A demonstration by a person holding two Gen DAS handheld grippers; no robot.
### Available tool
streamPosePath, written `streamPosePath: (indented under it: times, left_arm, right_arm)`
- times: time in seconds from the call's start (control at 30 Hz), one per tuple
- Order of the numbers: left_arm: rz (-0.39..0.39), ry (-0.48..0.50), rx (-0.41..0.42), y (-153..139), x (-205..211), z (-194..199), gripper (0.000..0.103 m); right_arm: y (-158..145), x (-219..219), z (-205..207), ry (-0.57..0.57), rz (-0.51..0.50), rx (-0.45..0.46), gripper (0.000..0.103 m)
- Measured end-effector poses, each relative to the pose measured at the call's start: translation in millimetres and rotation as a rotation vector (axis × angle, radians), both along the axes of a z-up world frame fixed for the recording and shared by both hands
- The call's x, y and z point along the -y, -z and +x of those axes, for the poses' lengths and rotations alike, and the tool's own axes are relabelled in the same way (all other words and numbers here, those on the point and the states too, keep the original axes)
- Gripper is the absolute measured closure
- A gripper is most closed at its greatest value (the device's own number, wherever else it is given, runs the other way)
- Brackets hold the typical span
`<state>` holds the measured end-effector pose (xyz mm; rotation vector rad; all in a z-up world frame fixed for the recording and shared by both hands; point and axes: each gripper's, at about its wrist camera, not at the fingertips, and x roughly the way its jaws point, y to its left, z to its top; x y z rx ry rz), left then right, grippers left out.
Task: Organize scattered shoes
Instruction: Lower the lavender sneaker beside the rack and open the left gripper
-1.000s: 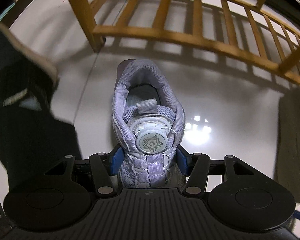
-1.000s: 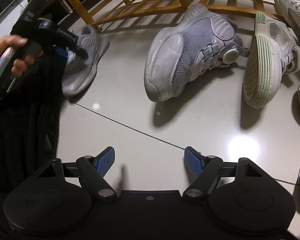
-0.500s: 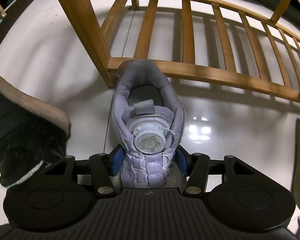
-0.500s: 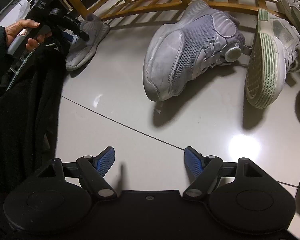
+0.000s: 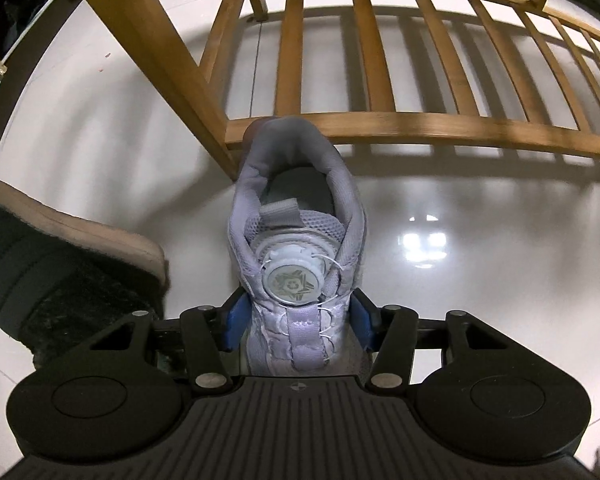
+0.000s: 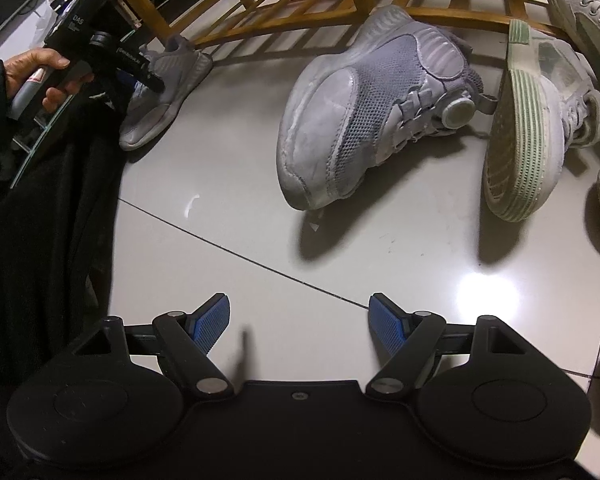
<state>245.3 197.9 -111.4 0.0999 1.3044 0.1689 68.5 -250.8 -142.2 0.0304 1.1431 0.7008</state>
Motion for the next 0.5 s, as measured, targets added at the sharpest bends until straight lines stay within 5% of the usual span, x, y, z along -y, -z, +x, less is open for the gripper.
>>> streamPosePath:
  times: [0.2,0.5]
  left_arm:
    - [-0.044,-0.029,0.025,-16,12,-12,0.041]
    - [-0.205,0.077,0.094,-50,73,-44,0.032]
  right_arm:
    - [-2,0,2,-0.001,0.004,0.010,0.024]
    - [-12,5,2,0.018,0.024,0.050,0.024]
